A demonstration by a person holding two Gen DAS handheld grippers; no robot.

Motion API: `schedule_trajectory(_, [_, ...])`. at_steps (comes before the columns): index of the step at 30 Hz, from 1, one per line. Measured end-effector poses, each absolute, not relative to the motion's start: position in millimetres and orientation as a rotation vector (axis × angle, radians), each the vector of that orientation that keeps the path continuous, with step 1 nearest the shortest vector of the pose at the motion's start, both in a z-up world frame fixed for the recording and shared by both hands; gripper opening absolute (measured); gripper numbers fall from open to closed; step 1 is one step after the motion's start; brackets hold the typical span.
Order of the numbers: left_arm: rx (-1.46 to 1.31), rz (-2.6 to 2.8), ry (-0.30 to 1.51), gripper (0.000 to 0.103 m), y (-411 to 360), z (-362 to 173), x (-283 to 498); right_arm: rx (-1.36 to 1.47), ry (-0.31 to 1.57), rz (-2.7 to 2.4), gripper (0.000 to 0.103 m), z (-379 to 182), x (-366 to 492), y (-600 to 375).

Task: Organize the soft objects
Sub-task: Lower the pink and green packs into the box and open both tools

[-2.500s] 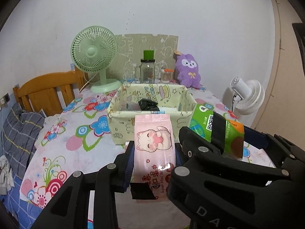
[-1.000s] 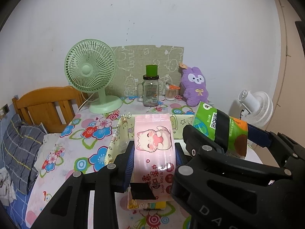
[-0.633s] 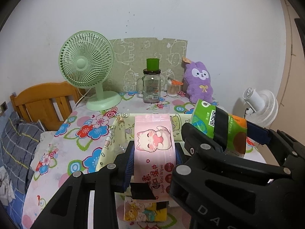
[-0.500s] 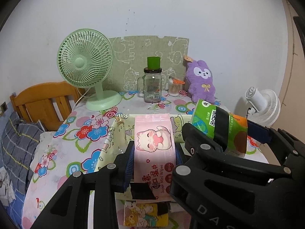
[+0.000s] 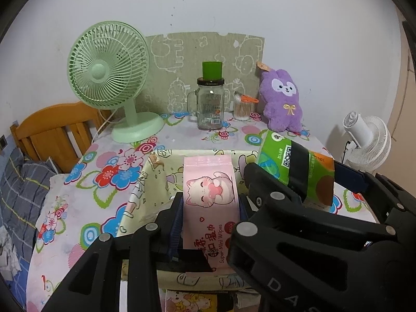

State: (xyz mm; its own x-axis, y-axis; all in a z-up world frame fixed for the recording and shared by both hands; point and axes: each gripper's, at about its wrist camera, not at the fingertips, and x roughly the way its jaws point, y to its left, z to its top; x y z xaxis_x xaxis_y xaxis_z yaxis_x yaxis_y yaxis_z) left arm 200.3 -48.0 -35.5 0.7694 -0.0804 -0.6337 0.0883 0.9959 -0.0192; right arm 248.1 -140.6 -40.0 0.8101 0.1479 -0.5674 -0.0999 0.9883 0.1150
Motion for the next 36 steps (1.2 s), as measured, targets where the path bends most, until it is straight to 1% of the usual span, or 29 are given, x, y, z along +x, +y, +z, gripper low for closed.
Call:
schedule_trajectory(3, [0.007, -0.106, 0.693, 0.041, -48.7, -38.4, 204.0, 0.109, 0.632, 0.161, 0.087, -45.1, 252.3, -143.1])
schedule_trajectory(5, [0.01, -0.101, 0.693, 0.044, -48.8, -39.9, 205.4, 0.124, 0.636, 0.168, 0.087, -47.7, 254.3, -143.6])
schedule_trajectory(6, [0.008, -0.099, 0.696, 0.046, -48.3, -40.7, 206.5, 0.123, 0.636, 0.167, 0.087, -48.2, 254.6, -143.0])
schedule_trajectory(8, [0.004, -0.094, 0.7, 0.059, -46.5, -41.9, 208.2, 0.117, 0.634, 0.167, 0.087, -48.6, 256.1, -141.5])
schedule_trajectory(10, [0.002, -0.087, 0.697, 0.06, -43.9, -42.2, 208.9, 0.105, 0.627, 0.165, 0.087, -47.9, 256.8, -138.8])
schedule_trajectory(12, [0.001, -0.077, 0.698, 0.065, -41.3, -42.4, 209.7, 0.098, 0.625, 0.17, 0.087, -47.8, 258.1, -136.6])
schedule_trajectory(13, [0.001, -0.075, 0.7, 0.069, -39.9, -42.9, 210.5, 0.095, 0.625, 0.172, 0.087, -47.9, 259.1, -134.8])
schedule_trajectory(16, [0.003, -0.066, 0.704, 0.073, -36.6, -45.0, 211.4, 0.093, 0.627, 0.179, 0.087, -49.4, 261.1, -132.0])
schedule_trajectory(21, [0.001, -0.061, 0.719, 0.077, -31.6, -48.5, 214.9, 0.099, 0.631, 0.197, 0.088, -53.3, 266.9, -126.6])
schedule_trajectory(23, [0.002, -0.061, 0.724, 0.08, -31.4, -49.4, 215.5, 0.098, 0.641, 0.199, 0.089, -55.2, 269.1, -125.0])
schedule_trajectory(26, [0.006, -0.064, 0.726, 0.082, -31.3, -50.5, 215.5, 0.098, 0.657, 0.207, 0.09, -58.0, 271.4, -123.8])
schedule_trajectory(29, [0.004, -0.069, 0.723, 0.085, -31.7, -50.0, 214.0, 0.113, 0.68, 0.219, 0.095, -59.6, 272.0, -124.6])
schedule_trajectory(36, [0.007, -0.074, 0.717, 0.086, -33.2, -47.6, 209.4, 0.082, 0.673, 0.179, 0.097, -55.2, 263.9, -124.9])
